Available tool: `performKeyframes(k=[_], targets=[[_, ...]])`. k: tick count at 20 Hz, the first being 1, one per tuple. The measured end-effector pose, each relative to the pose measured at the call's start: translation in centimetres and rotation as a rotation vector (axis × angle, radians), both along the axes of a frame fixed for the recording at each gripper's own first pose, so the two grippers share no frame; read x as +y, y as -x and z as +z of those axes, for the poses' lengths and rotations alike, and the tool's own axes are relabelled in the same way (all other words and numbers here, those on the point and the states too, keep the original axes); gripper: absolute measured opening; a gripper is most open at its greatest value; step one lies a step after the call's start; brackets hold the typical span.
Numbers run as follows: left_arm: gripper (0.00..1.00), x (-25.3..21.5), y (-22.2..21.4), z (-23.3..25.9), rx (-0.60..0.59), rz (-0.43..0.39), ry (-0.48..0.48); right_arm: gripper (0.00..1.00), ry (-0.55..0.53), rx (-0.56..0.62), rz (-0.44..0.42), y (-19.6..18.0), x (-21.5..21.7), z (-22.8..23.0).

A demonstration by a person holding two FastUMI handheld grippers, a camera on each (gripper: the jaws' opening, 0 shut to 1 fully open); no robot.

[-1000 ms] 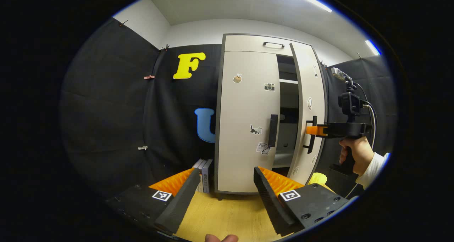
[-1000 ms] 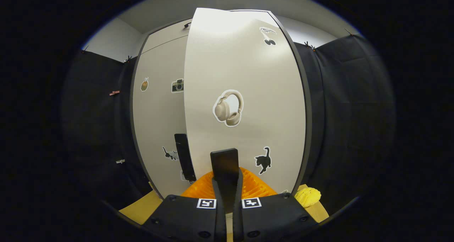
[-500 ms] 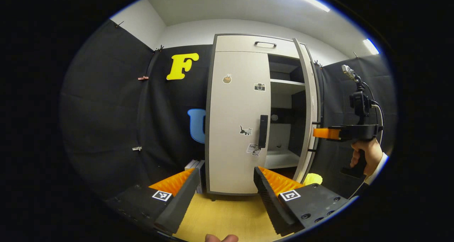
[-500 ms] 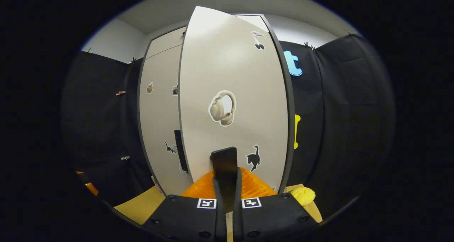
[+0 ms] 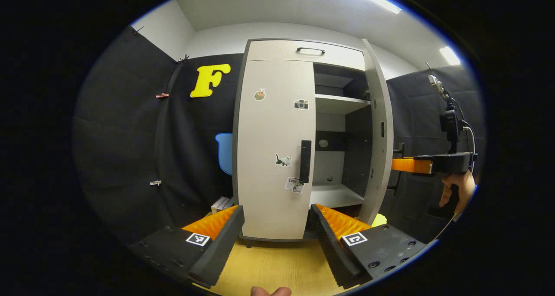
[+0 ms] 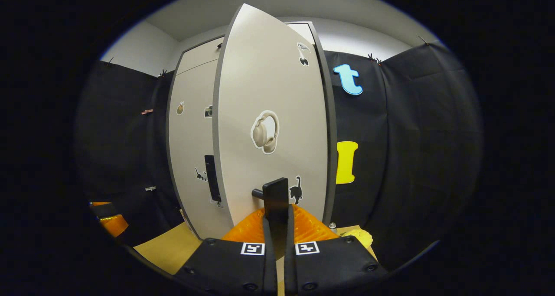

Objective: Open the right door of the double-door shoe cabinet with the right hand, and open the left door with the left hand.

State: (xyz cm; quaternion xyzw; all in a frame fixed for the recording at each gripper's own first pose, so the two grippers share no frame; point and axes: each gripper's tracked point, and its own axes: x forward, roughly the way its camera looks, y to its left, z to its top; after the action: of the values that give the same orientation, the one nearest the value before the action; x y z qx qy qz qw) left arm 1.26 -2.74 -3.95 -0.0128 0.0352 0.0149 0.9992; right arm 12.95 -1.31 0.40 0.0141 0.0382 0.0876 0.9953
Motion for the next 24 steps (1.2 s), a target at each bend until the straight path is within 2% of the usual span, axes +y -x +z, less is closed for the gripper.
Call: performKeyframes(k=[5, 8, 11, 12, 14, 15, 17, 21, 24], targets=[[0.95, -2.2, -0.7, 0.3, -0.004, -0.039, -0.004, 0.11, 0.02, -0.012, -0.046, 0.2, -2.1, 0.2], [0.95, -3.2, -1.1, 0.3, -0.003, -0.056, -0.002, 0.1, 0.057, -0.021, -0.116, 0.1, -4.0, 0.3], [0.95, -4.4, -1.7, 0.3, 0.003, -0.076, -0.007, 0.1, 0.145, -0.032, -0.205, 0.1, -7.4, -0.1], [0.95, -4.8, -1.8, 0.3, 0.004, -0.083, -0.008, 0.08, 0.131, -0.036, -0.217, 0.0, -8.5, -0.1], [0.95, -5.5, -2.0, 0.4, 0.003, -0.095, -0.011, 0.05, 0.03, -0.004, -0.224, 1.0, -9.4, -0.4], [0.95, -5.8, -2.1, 0.5, 0.004, -0.099, -0.011, 0.05, 0.012, -0.004, -0.24, 1.2, -10.3, -0.3], [0.95, -6.1, -2.3, 0.6, 0.006, -0.104, -0.01, 0.05, -0.011, 0.001, -0.213, 1.7, -10.5, -0.5], [0.95, -6.6, -2.6, 0.9, 0.004, -0.11, -0.012, 0.05, 0.067, -0.016, -0.229, 1.8, -10.3, -0.5], [0.95, -6.8, -3.0, 1.1, -0.003, -0.113, -0.016, 0.07, 0.067, -0.01, -0.229, 2.3, -10.4, -0.3]])
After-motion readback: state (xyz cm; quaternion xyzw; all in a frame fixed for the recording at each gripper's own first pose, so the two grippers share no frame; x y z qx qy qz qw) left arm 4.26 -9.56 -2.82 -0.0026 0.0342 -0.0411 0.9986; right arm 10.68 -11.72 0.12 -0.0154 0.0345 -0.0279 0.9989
